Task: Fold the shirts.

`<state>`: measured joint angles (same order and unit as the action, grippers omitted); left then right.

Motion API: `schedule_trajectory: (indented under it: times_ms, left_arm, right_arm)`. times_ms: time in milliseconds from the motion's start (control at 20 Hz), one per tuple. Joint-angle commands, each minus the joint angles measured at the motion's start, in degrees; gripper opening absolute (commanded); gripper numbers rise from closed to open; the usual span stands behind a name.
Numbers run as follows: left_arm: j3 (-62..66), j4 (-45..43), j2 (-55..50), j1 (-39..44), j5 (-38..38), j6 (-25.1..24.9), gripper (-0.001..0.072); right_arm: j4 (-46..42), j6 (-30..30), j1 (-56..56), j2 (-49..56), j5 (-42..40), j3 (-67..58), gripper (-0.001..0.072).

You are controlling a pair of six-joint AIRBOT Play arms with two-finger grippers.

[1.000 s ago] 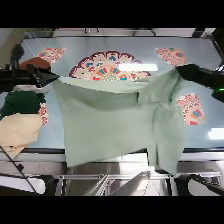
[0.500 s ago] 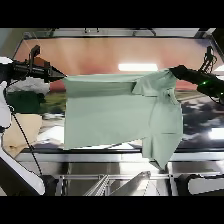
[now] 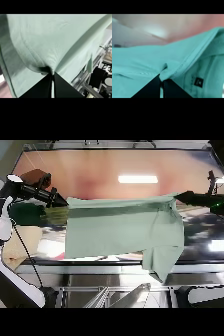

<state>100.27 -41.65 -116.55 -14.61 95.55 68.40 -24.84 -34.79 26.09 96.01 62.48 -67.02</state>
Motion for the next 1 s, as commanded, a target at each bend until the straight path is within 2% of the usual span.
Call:
schedule_trajectory:
  times_ms: [0,200,250,300,350,450,550,750,850,900,950]
  left_arm:
    - [-6.64,-2.89,0.98,0.07,-1.53,0.07,0.0018]
    - [-10.67,-2.67,0.98,0.94,-3.21,0.22,0.0018]
    - [-10.84,-2.62,0.98,1.20,-2.99,0.28,0.0143]
    - [-10.51,-2.51,1.03,1.33,-2.23,1.42,0.0295]
    - [-9.33,-1.97,1.03,1.31,-0.50,1.86,0.0295]
    - [-5.27,-1.92,1.49,0.90,4.66,3.76,0.0295]
    - [-5.09,-2.99,5.46,-0.20,5.60,3.17,0.0295]
    - [-26.49,-13.77,22.25,-5.18,-2.75,-1.66,0.0295]
    - [-38.93,-14.12,28.79,-9.14,-6.93,-2.54,0.0296]
    - [-43.50,-14.14,30.86,-10.93,-8.20,-2.54,0.0296]
    - [-47.56,-14.14,32.63,-12.57,-9.88,-2.54,0.0296]
  right_arm:
    - [-6.75,-1.18,0.94,0.11,1.03,3.72,0.0020]
    - [-6.93,-1.38,0.76,0.46,0.79,5.18,0.0022]
    - [-6.14,-2.62,0.72,0.46,1.01,5.16,0.0026]
    - [-5.11,-3.32,0.72,0.42,1.92,5.14,0.0154]
    - [-4.48,-4.00,0.76,0.11,3.02,5.11,0.0270]
    - [-4.81,-6.34,2.12,-2.91,5.09,5.07,0.0268]
    - [-9.38,-10.19,5.18,-7.82,8.35,5.11,0.0267]
    - [-34.73,-22.69,12.22,-18.29,15.19,11.52,0.0259]
    - [-37.94,-24.70,16.04,-22.03,15.69,18.08,0.0265]
    - [-38.01,-25.55,17.86,-23.21,16.13,21.11,0.0355]
    - [-37.99,-26.71,19.43,-24.00,16.92,24.20,0.0493]
